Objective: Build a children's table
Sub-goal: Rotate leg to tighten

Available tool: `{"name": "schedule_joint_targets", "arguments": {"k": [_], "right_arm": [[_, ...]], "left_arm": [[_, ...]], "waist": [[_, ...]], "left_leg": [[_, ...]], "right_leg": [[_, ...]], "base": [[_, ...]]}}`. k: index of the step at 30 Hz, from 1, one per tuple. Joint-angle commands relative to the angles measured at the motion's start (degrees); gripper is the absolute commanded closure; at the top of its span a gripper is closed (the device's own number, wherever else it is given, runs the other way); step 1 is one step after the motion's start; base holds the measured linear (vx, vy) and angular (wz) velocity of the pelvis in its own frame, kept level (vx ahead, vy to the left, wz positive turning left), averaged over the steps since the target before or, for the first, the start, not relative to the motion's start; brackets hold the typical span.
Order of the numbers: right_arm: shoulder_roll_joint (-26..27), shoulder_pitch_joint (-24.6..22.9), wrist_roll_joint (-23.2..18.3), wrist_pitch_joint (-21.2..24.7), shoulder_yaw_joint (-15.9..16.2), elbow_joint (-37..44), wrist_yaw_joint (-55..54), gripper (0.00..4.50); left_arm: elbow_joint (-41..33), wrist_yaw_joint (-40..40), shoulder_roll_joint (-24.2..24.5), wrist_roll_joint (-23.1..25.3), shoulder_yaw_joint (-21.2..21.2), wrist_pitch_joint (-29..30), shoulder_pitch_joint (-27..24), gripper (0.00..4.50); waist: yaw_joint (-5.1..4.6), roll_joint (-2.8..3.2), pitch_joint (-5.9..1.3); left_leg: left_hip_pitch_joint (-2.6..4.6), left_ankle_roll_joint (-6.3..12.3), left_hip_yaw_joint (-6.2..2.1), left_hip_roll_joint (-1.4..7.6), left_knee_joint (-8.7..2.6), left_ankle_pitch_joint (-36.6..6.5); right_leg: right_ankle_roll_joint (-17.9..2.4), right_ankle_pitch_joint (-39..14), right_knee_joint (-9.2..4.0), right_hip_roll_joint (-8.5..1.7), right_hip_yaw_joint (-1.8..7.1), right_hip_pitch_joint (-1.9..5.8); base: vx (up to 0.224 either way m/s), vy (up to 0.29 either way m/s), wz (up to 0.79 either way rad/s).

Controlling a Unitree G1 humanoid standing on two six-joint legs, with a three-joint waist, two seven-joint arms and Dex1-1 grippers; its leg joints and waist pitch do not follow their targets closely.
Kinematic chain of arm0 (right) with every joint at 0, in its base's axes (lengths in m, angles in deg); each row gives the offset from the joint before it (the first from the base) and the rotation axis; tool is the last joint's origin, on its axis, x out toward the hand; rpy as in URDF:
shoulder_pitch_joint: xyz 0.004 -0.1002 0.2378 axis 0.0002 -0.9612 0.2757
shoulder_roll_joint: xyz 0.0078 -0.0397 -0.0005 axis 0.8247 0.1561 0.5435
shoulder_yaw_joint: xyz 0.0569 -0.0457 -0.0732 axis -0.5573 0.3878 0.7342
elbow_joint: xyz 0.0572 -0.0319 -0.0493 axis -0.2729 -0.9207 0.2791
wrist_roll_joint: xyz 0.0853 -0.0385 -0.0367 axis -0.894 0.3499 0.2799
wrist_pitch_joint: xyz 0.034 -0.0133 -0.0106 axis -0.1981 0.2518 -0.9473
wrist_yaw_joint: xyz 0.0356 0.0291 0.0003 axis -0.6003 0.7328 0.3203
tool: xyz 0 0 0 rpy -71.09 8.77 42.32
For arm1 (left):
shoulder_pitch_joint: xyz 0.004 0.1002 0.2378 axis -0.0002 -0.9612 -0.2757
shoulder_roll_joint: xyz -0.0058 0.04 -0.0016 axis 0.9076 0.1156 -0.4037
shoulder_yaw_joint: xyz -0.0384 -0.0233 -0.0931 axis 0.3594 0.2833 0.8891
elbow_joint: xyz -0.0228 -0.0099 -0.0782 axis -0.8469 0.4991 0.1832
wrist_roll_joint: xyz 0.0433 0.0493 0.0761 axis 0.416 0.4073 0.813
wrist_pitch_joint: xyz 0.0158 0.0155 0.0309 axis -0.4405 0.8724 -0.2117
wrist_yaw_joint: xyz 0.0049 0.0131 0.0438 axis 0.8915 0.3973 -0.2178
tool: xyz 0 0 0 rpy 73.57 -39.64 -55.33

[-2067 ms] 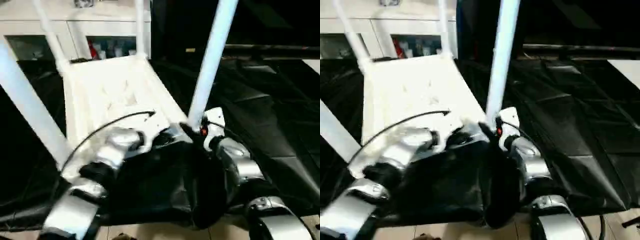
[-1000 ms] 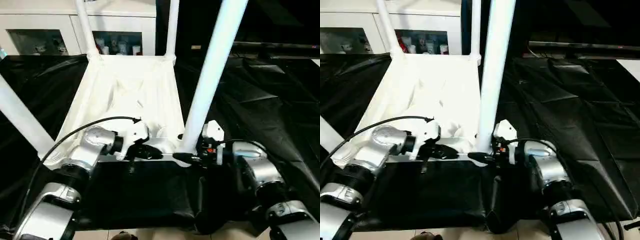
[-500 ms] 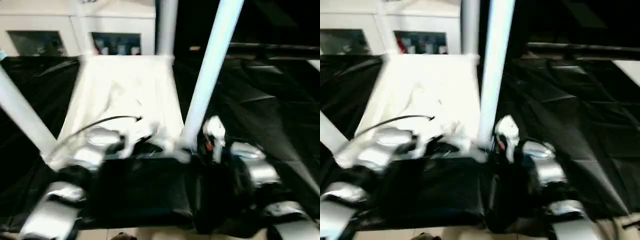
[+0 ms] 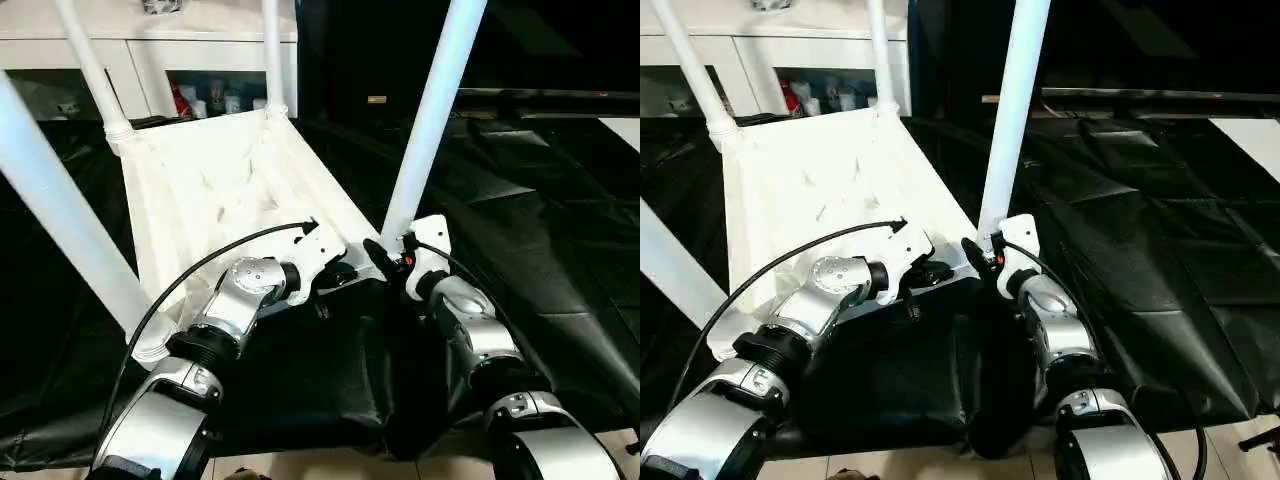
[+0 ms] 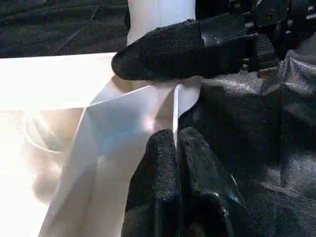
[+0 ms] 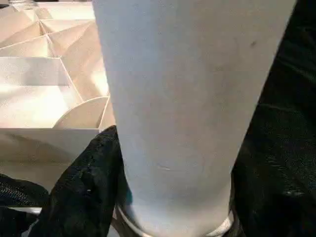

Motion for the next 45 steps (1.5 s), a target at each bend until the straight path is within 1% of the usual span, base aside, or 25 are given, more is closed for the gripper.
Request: {"name": "schedule_joint_targets", "arguments": {"k": [1, 2, 4, 5, 6, 8, 9, 14, 15, 17, 19, 22, 25, 29, 30, 33, 35, 37, 38, 39, 40, 41, 42, 43, 45], "right_arm": [[2.1, 0.0, 0.1, -0.9, 3.6, 0.2, 6.4, 0.94], [1.9, 0.0, 0.0, -0.9, 3.6, 0.3, 6.9, 0.94], [-0.3, -0.4, -1.7, -0.1, 4.5, 2.1, 15.2, 0.83], [-0.9, -0.7, -2.1, 0.2, 5.0, 2.8, 17.8, 0.83], [-1.8, -1.1, -2.3, 0.4, 5.7, 3.7, 21.0, 0.83], [-4.7, -2.5, -2.8, 1.2, 7.9, 6.3, 29.1, 0.83], [-6.1, -3.1, -3.2, 1.8, 9.0, 7.6, 33.1, 0.83], [-9.3, -3.6, -3.5, 2.6, 10.2, 9.0, 40.8, 0.83], [-10.3, -3.4, -3.4, 2.7, 10.5, 9.2, 43.2, 0.83], [-10.9, -3.1, -3.2, 2.4, 10.6, 8.9, 44.4, 0.83], [-11.4, -2.8, -3.1, 2.4, 10.6, 8.9, 45.1, 0.83], [-11.5, -2.5, -3.5, 3.2, 10.5, 8.9, 46.0, 0.83], [-11.1, -2.2, -3.8, 3.4, 10.4, 8.5, 46.2, 1.16], [-10.5, -2.7, -4.4, 3.8, 10.5, 8.9, 46.6, 1.27], [-10.3, -3.1, -4.5, 3.8, 10.6, 9.1, 46.6, 1.54], [-9.7, -3.9, -4.5, 3.5, 10.3, 9.4, 45.5, 1.63], [-8.9, -3.4, -2.4, 1.6, 9.7, 7.2, 39.2, 1.76], [-8.4, -2.8, -1.3, 1.1, 9.1, 5.4, 35.0, 1.79], [-7.7, -2.1, -0.4, 1.0, 8.2, 3.4, 29.9, 1.79], [-6.1, -1.3, 0.1, 2.1, 6.4, 0.7, 21.4, 1.80], [-6.1, -1.3, 0.1, 2.1, 6.4, 0.7, 21.4, 1.80], [-4.8, -0.9, -0.2, 3.2, 5.0, -0.4, 16.3, 1.80], [-4.5, -0.8, -0.3, 3.3, 4.8, -0.6, 15.5, 1.80], [-1.8, -0.4, -0.7, 4.5, 3.1, -1.7, 8.4, 1.80], [-0.3, 0.0, -0.8, 5.3, 2.4, -2.3, 4.4, 1.80]], "left_arm": [[0.3, 3.2, -2.3, -0.9, -1.8, -1.4, -0.9, 4.50], [0.3, 3.5, -2.0, -0.9, -1.8, -1.5, -0.9, 4.50], [-0.1, 7.5, 0.7, -1.7, -1.5, -2.9, -1.6, 4.50], [-0.3, 8.7, 1.4, -2.0, -1.5, -3.0, -1.8, 4.50], [-0.5, 10.2, 2.3, -2.3, -1.6, -3.3, -2.0, 4.50], [-1.2, 14.3, 4.7, -2.9, -1.7, -3.9, -2.5, 4.50], [-1.6, 16.5, 5.9, -3.2, -1.8, -4.3, -2.8, 4.50], [-3.6, 24.1, 8.9, -5.8, -1.3, -4.0, -3.5, 4.50], [-4.6, 27.1, 10.2, -6.7, -1.3, -3.1, -3.8, 4.50], [-5.0, 29.2, 11.4, -7.1, -1.4, -2.8, -3.9, 4.50], [-5.0, 30.7, 12.3, -7.4, -1.4, -3.0, -4.0, 4.50], [-4.7, 31.4, 13.0, -7.6, -1.1, -3.3, -4.0, 4.50], [-4.9, 31.5, 13.3, -7.7, -0.7, -3.1, -4.1, 4.50], [-5.4, 31.4, 13.2, -8.0, -0.7, -2.8, -4.5, 4.50], [-5.5, 31.0, 13.1, -8.0, -0.7, -2.9, -4.6, 4.50], [-5.3, 29.1, 12.5, -7.5, -0.5, -3.3, -4.7, 4.50], [-3.7, 24.0, 11.3, -6.0, -0.2, -4.5, -3.8, 4.50], [-2.3, 20.6, 10.6, -5.1, 0.1, -4.6, -3.1, 4.50], [-0.9, 17.1, 9.7, -4.4, 0.4, -4.3, -2.2, 4.50], [1.6, 10.2, 7.4, -3.8, 1.5, -3.4, -0.5, 4.50], [1.6, 10.2, 7.4, -3.8, 1.5, -3.4, -0.5, 4.50], [2.3, 7.1, 5.7, -3.3, 1.5, -2.9, 0.1, 4.50], [2.4, 6.6, 5.3, -3.2, 1.4, -2.8, 0.2, 4.50], [2.9, 3.1, 1.8, -2.4, 0.5, -1.6, 0.7, 4.50], [3.0, 1.6, -0.2, -1.9, -0.3, -1.1, 0.8, 4.50]], "waist": [[-0.07, -0.70, -2.93], [-0.08, -0.70, -2.96], [-0.04, -0.73, -3.03], [0.13, -0.79, -3.07], [0.19, -0.69, -3.07], [0.45, -0.85, -3.11], [0.73, -0.66, -3.15], [0.88, -0.77, -3.24], [1.27, -0.65, -3.22], [1.35, -0.66, -3.18], [1.74, -0.58, -3.20], [1.81, -0.62, -3.20], [1.84, -0.85, -3.23], [1.91, -0.85, -3.30], [1.88, -0.80, -3.29], [1.87, -0.83, -3.27], [1.85, -0.63, -3.23], [1.67, -0.64, -3.11], [1.23, -0.73, -2.85], [0.96, -0.84, -2.77], [0.77, -0.92, -2.68], [0.80, -0.72, -2.71], [0.47, -0.86, -2.73], [0.15, -0.70, -2.72], [0.05, -0.65, -2.82]], "left_leg": [[1.79, -0.57, -2.98, 4.28, -4.99, -19.0], [1.70, -0.44, -3.00, 4.27, -4.98, -18.7], [1.56, 0.43, -2.88, 4.26, -4.87, -17.6], [1.42, 1.19, -2.85, 4.27, -4.76, -16.8], [1.40, 1.61, -2.82, 4.35, -4.78, -15.9], [1.31, 2.11, -2.79, 4.40, -4.72, -14.7], [1.22, 2.79, -2.53, 4.61, -4.60, -13.1], [1.44, 2.92, -2.30, 4.78, -4.47, -12.2], [1.59, 2.50, -2.28, 4.82, -4.50, -12.5], [1.63, 2.23, -2.18, 4.82, -4.53, -12.7], [1.89, 1.51, -2.12, 4.85, -4.61, -12.8], [1.79, 1.09, -2.15, 4.76, -4.63, -12.8], [1.75, 1.08, -2.16, 4.75, -4.55, -12.4], [1.72, 1.69, -2.11, 4.73, -4.40, -11.1], [1.67, 1.71, -2.13, 4.73, -4.41, -11.1], [1.68, 1.63, -2.13, 4.75, -4.40, -11.3], [1.72, 1.19, -2.19, 4.75, -4.49, -12.0], [1.79, 0.43, -2.24, 4.75, -4.64, -13.2], [1.99, -0.77, -2.33, 4.63, -4.82, -15.6], [2.23, -2.57, -2.74, 4.50, -4.96, -18.7], [2.11, -2.91, -2.86, 4.48, -5.01, -19.1], [2.16, -3.22, -3.03, 4.52, -5.04, -19.6], [2.26, -3.49, -3.10, 4.55, -5.12, -20.2], [2.22, -3.34, -3.06, 4.54, -5.22, -20.6], [2.45, -3.57, -3.04, 4.47, -5.17, -20.5]], "right_leg": [[-10.7, -18.3, -4.97, -4.36, 2.43, 0.40], [-10.8, -17.9, -4.89, -4.35, 2.40, 0.52], [-11.4, -15.8, -4.68, -4.27, 2.37, 0.66], [-11.7, -14.7, -4.57, -4.36, 2.34, 0.94], [-12.2, -13.6, -4.39, -4.30, 2.30, 0.88], [-12.5, -12.3, -4.19, -4.17, 2.13, 1.22], [-13.3, -9.9, -3.67, -3.85, 1.95, 1.23], [-15.4, -7.9, -3.19, -4.01, 1.95, 1.02], [-15.5, -8.7, -3.19, -4.06, 1.95, 0.97], [-15.6, -8.7, -3.18, -4.00, 2.01, 0.88], [-15.6, -8.2, -3.10, -3.97, 2.04, 0.70], [-15.6, -7.6, -2.99, -4.08, 2.04, 0.86], [-15.7, -7.6, -2.97, -4.19, 2.09, 0.98], [-15.8, -6.5, -2.80, -4.15, 2.03, 0.98], [-15.8, -6.7, -2.82, -4.14, 2.01, 1.00], [-15.8, -6.9, -2.85, -4.17, 2.05, 0.99], [-15.6, -7.8, -2.95, -4.20, 2.07, 0.91], [-15.2, -9.3, -3.17, -4.14, 2.10, 0.77], [-14.6, -12.8, -3.64, -4.32, 2.29, 0.42], [-13.0, -19.2, -4.36, -4.66, 2.38, 0.40], [-12.4, -20.6, -4.53, -4.70, 2.40, 0.42], [-11.8, -21.6, -4.65, -4.82, 2.39, 0.41], [-11.2, -22.3, -4.83, -4.68, 2.44, 0.18], [-11.0, -21.9, -4.91, -4.56, 2.51, -0.01], [-11.1, -20.5, -4.95, -4.40, 2.48, -0.06]], "base": [[0.000, 0.000, 0.00], [0.000, 0.000, 0.00], [0.000, 0.000, 0.00], [0.000, 0.000, 0.00], [0.000, 0.000, 0.00], [0.000, 0.000, 0.00], [0.000, 0.000, 0.00], [0.000, 0.000, 0.00], [0.000, 0.000, 0.00], [0.000, 0.000, 0.00], [0.000, 0.000, 0.00], [0.000, 0.000, 0.00], [0.000, 0.000, 0.00], [0.000, 0.000, 0.00], [0.000, 0.000, 0.00], [0.000, 0.000, 0.00], [0.000, 0.000, 0.00], [0.000, 0.000, 0.00], [0.000, 0.000, 0.00], [0.000, 0.000, 0.00], [0.000, 0.000, 0.00], [0.000, 0.000, 0.00], [0.000, 0.000, 0.00], [0.000, 0.000, 0.00], [0.000, 0.000, 0.00]]}}
